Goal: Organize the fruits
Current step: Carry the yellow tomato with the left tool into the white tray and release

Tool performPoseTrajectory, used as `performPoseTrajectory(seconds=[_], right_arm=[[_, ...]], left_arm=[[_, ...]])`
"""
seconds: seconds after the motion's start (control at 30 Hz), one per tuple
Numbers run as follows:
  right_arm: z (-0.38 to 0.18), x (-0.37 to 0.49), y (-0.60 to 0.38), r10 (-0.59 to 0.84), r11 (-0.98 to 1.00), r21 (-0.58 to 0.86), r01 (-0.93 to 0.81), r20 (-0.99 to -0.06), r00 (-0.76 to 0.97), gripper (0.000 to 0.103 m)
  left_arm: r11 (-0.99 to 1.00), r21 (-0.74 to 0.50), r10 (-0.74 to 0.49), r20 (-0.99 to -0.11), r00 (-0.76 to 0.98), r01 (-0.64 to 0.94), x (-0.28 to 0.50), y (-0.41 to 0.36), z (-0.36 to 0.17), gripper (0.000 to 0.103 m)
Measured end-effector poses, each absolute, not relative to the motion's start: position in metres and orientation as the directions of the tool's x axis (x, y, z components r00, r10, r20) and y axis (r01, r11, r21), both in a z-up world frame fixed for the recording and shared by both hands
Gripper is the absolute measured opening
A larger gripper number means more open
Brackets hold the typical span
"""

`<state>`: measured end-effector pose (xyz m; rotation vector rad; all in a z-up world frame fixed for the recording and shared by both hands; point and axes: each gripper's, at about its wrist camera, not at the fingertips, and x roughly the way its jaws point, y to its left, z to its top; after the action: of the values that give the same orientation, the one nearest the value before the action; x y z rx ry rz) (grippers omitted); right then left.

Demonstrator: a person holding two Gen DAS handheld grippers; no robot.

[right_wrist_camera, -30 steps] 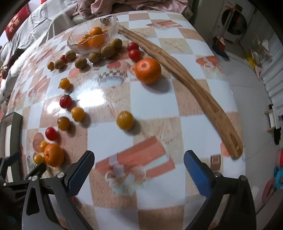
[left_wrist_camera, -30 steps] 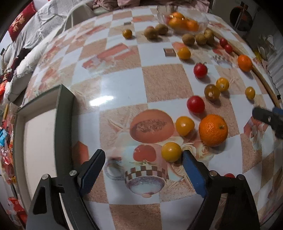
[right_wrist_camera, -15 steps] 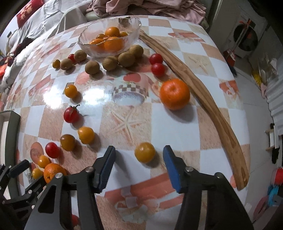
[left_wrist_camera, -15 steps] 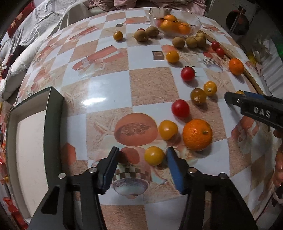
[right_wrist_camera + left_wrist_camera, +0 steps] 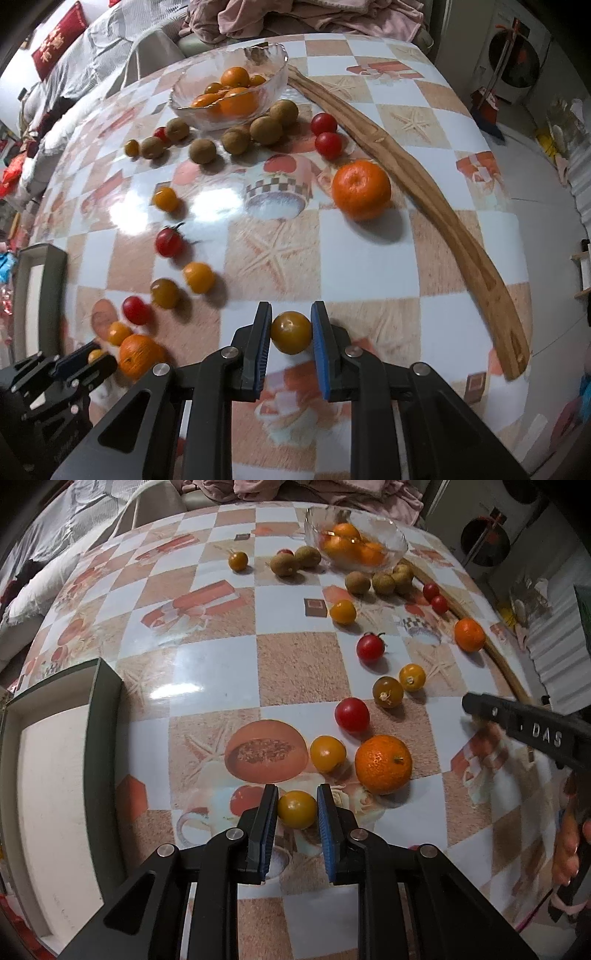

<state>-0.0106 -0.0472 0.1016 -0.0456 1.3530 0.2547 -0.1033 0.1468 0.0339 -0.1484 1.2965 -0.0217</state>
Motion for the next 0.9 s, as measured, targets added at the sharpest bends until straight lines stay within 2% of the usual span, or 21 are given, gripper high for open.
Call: performPoseTrajectory(seconds=[0.47, 0.7, 0.9], right_arm=[[0.141, -0.036, 0.018, 0.245, 0.933, 0.184, -0.311, -0.954, 0.172, 0.024], [0.151, -0.042, 0.085, 0.302, 0.891, 0.225, -0.394, -0.942, 0.146, 0.024], [0.152, -0.05, 0.163, 0.353, 0.834, 0.264, -0.484, -0.93, 0.102, 0.024]], left_arm=[[0.978, -0.155, -0.096, -0.928, 0.359, -0.138, -0.125, 0.21, 0.081, 0.023], [0.961, -0.137, -0.035, -0.922, 0.386, -0.24, -0.143, 0.272, 0.09, 0.023], [0.936, -0.088, 0.046, -0.93, 0.365, -0.341, -0.161, 0.333, 0.078, 0.023]])
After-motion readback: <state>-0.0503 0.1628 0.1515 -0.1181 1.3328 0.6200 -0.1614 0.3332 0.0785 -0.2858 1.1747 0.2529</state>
